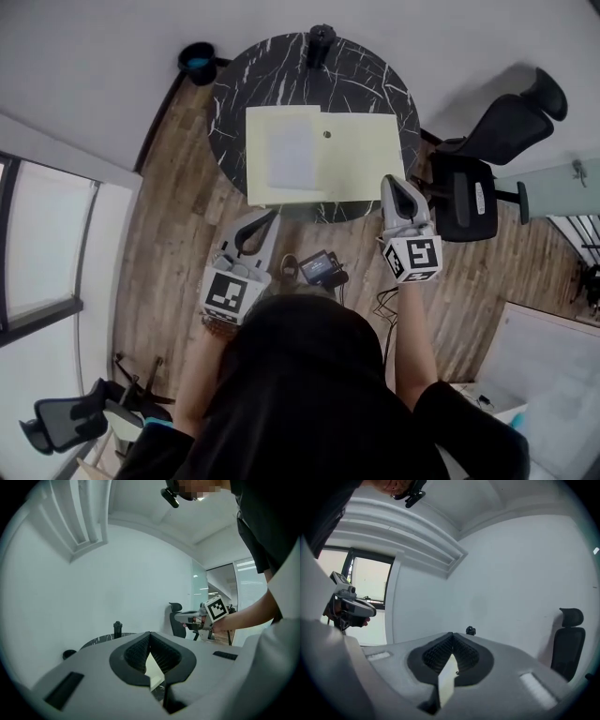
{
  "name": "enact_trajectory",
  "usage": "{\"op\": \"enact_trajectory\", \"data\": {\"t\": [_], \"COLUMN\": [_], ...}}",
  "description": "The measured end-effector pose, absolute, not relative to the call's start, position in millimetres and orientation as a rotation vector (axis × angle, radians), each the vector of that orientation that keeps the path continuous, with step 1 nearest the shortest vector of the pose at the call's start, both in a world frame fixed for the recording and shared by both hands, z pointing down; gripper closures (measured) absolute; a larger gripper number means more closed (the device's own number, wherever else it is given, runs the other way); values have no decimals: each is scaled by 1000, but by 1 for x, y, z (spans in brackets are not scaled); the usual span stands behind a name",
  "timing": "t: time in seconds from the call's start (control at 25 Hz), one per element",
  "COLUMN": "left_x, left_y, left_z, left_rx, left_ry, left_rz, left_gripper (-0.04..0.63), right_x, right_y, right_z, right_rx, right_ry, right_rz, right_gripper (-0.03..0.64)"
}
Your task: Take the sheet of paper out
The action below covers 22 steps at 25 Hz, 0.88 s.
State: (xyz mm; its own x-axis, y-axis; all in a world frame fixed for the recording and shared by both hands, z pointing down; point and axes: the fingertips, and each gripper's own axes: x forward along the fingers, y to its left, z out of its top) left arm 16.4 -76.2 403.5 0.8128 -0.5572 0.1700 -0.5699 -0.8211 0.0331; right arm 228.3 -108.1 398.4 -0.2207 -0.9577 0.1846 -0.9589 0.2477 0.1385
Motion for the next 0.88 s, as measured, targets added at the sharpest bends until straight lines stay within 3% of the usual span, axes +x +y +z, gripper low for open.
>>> {"op": "enact_trajectory", "data": {"t": [0.32,0.88], "left_x": [-1,18], "left_y": [-91,-146], "left_z": [390,425], "left_rx": [2849,2732], "left_ry": [-846,-1024], "left_rz": [183,304], "left_gripper": [601,601], "right_x": [204,246], "right_y": [-122,-193], "right_z": [412,526], "right_rx": [1806,1581], "right_ry": [-2205,-2238], "right_rz": [239,410], "right_gripper": [618,617]}}
